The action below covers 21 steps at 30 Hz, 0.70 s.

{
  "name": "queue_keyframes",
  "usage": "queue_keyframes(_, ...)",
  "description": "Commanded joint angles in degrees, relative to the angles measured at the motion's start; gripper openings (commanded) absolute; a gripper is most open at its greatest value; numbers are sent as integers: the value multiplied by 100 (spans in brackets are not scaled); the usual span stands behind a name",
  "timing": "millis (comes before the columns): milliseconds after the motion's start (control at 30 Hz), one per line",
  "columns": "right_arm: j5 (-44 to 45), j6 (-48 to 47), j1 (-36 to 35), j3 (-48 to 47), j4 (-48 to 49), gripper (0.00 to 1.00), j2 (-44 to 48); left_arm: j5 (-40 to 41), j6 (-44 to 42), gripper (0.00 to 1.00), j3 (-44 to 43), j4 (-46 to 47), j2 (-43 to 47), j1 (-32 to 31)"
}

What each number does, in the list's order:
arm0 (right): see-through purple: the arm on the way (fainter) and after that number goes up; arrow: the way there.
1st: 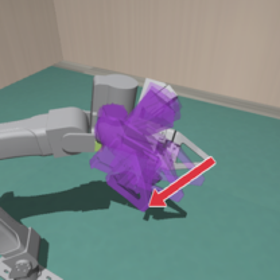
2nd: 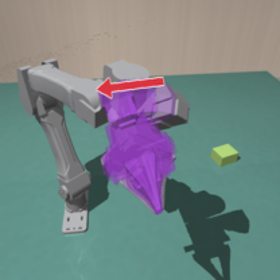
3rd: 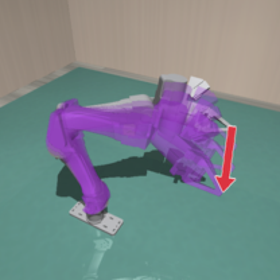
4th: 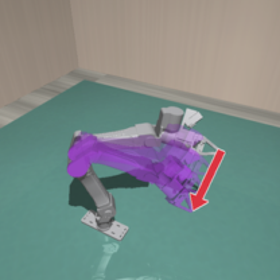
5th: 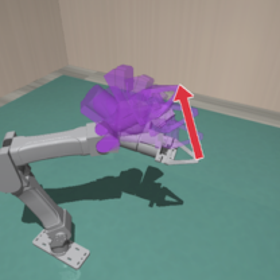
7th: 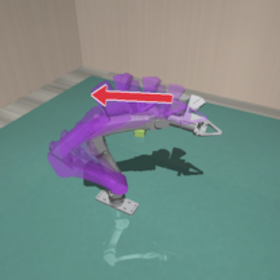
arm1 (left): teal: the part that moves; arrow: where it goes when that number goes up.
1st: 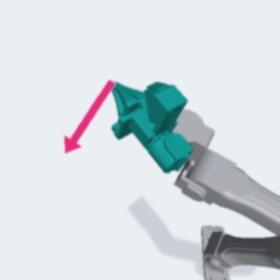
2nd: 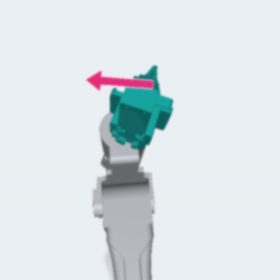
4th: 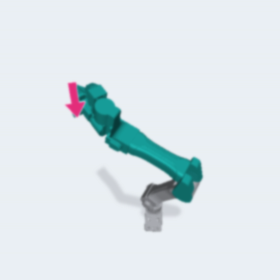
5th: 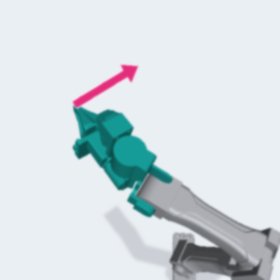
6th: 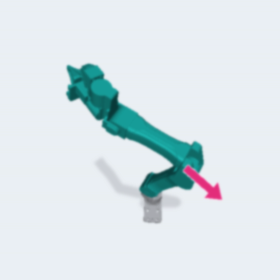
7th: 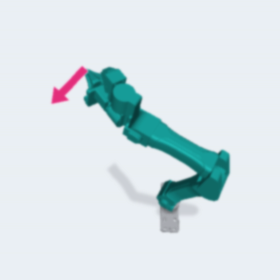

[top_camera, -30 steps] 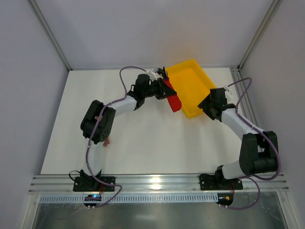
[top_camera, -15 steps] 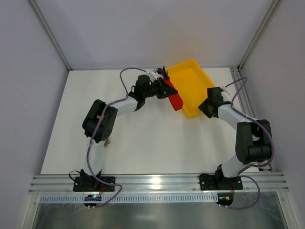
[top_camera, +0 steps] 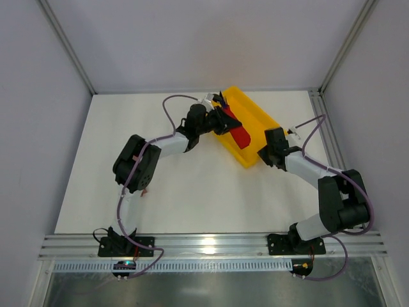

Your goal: Place the utensils on the paper napkin and roll it up

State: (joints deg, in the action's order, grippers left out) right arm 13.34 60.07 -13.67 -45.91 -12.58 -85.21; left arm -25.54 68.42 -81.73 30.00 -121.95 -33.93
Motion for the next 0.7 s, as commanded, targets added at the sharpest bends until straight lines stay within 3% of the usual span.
queue_keyframes(0, 492, 583, -583, 240, -219, 4, 285, 356, 48, 0, -10, 402, 84, -104)
queue_keyframes(300, 1257, 1955, -1866, 539, -570, 4, 505, 769, -4, 0, 184, -212, -83, -131)
queue_keyframes(667, 1522, 2043, -2052, 434, -755, 4, 532, 1130, -277, 0, 79, -1531, -188, 9)
